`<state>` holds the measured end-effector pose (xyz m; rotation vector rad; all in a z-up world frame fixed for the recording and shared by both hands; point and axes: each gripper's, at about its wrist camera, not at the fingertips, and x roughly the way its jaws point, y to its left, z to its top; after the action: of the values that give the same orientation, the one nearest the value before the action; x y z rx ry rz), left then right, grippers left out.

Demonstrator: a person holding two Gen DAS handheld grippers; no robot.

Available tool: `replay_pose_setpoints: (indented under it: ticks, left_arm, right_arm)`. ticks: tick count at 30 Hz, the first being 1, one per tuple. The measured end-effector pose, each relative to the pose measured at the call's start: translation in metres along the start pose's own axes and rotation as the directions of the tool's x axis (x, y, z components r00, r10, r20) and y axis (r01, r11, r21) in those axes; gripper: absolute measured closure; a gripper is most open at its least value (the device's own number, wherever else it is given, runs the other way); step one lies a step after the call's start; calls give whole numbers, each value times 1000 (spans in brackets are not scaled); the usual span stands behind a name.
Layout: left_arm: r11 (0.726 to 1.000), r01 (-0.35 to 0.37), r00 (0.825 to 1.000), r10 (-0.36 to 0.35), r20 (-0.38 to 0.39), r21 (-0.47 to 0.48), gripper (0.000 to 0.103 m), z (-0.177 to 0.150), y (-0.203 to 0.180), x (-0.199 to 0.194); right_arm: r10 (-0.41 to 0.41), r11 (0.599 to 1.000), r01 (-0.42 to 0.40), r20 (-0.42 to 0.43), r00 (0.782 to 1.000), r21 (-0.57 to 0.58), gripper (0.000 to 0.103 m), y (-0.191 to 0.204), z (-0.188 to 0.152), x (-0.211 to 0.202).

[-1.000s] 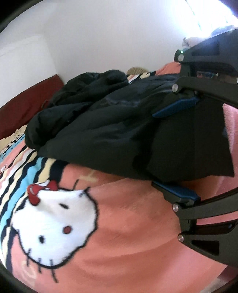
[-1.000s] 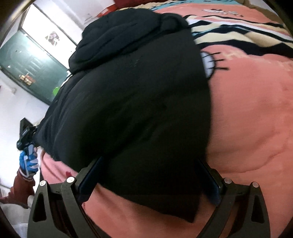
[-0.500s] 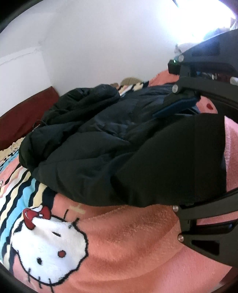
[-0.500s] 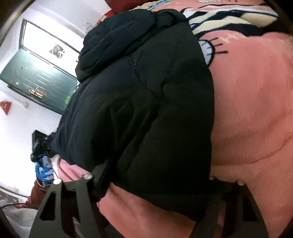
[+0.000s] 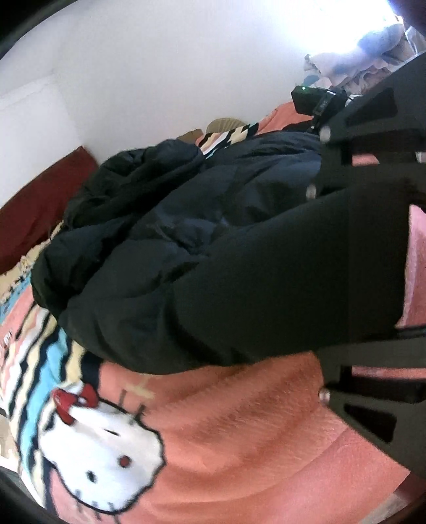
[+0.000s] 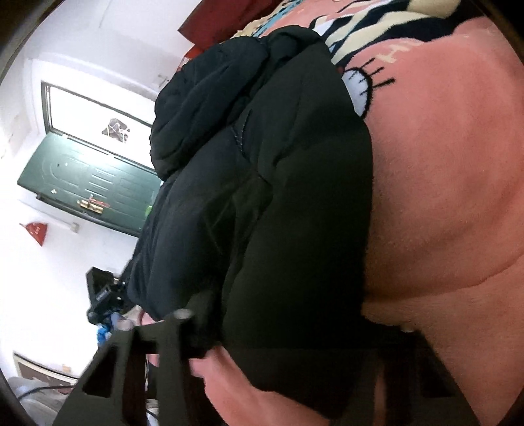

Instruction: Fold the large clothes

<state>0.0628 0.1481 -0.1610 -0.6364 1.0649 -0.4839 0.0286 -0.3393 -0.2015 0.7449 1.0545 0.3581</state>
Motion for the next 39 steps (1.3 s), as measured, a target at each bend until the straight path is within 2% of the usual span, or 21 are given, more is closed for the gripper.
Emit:
replay_pose_setpoints:
  ticks: [3, 5, 13, 18, 21, 25, 29, 32, 36, 39]
  left_arm:
    - [999, -3, 1000, 3, 14, 38, 82, 6, -16, -2]
    - [999, 12, 999, -13, 31, 51, 84, 13, -26, -8]
    - [990, 96, 990, -106, 94, 106, 85, 54, -68, -33]
    - [977, 185, 969, -199, 148, 101, 85, 85, -86, -50]
    - [964, 255, 947, -265, 181, 72, 85, 108, -89, -58]
    - [947, 318, 926, -321, 200, 50, 85, 141, -93, -60]
    - [936, 350, 912, -348, 216, 30, 84, 173, -102, -54]
    - [941, 338, 915, -337, 223, 37, 84, 199, -112, -49]
    - [959, 273, 933, -284, 222, 83, 84, 231, -128, -39]
    - [974, 198, 950, -219, 223, 114, 84, 262, -140, -25]
  right_arm:
    - [-6, 999, 7, 12, 1000, -41, 83, 10, 1, 0]
    - [-14, 997, 15, 22, 1000, -75, 86, 18, 3, -2]
    - [42, 987, -26, 100, 994, -159, 88, 44, 33, -31]
    - [121, 980, -89, 181, 976, -176, 88, 58, 65, -61]
    - [179, 977, -145, 221, 959, -158, 88, 60, 83, -70]
    - [236, 970, -212, 264, 935, -117, 87, 59, 111, -76]
    - [255, 967, -245, 310, 916, -71, 86, 61, 142, -77]
    - [248, 968, -250, 342, 907, -38, 85, 64, 165, -77]
    - [209, 976, -219, 380, 901, -17, 85, 69, 194, -73]
    - [179, 982, -191, 398, 900, -9, 84, 72, 217, -63]
